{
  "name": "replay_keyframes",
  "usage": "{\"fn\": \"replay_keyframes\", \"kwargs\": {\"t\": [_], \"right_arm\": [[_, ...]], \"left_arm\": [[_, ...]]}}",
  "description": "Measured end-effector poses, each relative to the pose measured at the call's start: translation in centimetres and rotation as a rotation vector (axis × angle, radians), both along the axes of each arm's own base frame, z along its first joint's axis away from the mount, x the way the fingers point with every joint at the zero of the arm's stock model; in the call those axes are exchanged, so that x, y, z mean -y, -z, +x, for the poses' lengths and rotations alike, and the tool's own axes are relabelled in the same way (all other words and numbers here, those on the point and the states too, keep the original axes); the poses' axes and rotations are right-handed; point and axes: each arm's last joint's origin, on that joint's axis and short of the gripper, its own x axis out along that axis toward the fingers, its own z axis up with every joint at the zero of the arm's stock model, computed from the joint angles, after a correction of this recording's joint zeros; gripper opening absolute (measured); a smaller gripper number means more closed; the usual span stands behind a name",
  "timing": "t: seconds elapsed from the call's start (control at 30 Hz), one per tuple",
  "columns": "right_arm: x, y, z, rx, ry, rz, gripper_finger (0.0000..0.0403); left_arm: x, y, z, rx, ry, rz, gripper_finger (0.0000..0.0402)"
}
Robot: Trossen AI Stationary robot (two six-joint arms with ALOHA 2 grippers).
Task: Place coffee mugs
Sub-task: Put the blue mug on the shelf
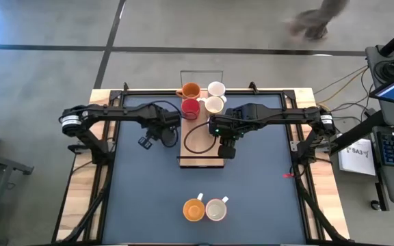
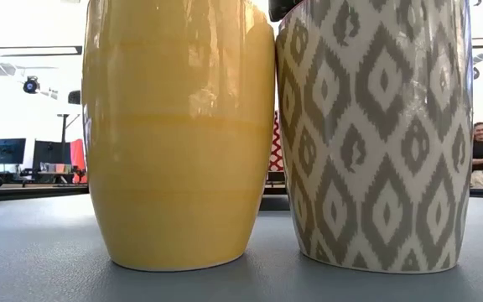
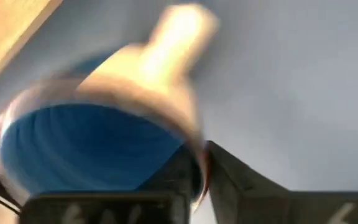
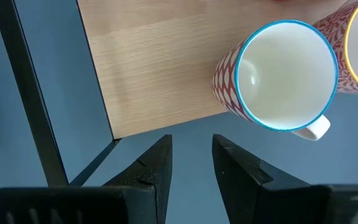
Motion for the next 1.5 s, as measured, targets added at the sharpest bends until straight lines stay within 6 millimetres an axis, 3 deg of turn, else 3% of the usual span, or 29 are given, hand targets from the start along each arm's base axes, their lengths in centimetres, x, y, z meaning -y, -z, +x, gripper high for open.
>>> {"fn": "replay_keyframes", "kwargs": {"t": [0.2, 0.4, 0.47, 0.6, 0.8, 1.0, 1.3, 1.5], "right_arm": [[0.0, 0.0, 0.0, 0.000, -0.005, -0.002, 0.0105], [0.0, 0.0, 0.1, 0.006, -0.007, -0.002, 0.0105], [0.0, 0.0, 0.1, 0.008, -0.007, -0.002, 0.0105], [0.0, 0.0, 0.1, 0.009, 0.000, 0.000, 0.0105], [0.0, 0.0, 0.1, 0.008, -0.004, -0.001, 0.0105], [0.0, 0.0, 0.1, 0.015, -0.009, -0.003, 0.0105], [0.0, 0.0, 0.1, 0.013, -0.026, -0.008, 0.0105], [0.0, -0.2, 0.5, 0.041, -0.102, -0.035, 0.0105]], "left_arm": [[-0.1, -0.2, 0.5, 0.089, -0.365, -0.069, 0.0007], [0.1, -2.2, 1.5, 0.199, -0.827, -0.165, 0.0005], [0.1, -2.6, 1.6, 0.195, -0.893, -0.189, 0.0005], [0.2, -2.7, 1.5, 0.176, -0.902, -0.211, 0.0005], [0.5, -1.0, 0.5, 0.081, -0.930, -0.193, 0.0005], [0.6, -0.6, 0.6, 0.103, -0.940, -0.196, 0.0022], [0.4, -2.3, 1.3, 0.148, -0.927, -0.206, 0.0093], [0.6, -4.9, 0.5, 0.248, -0.888, -0.209, 0.0111]]}}
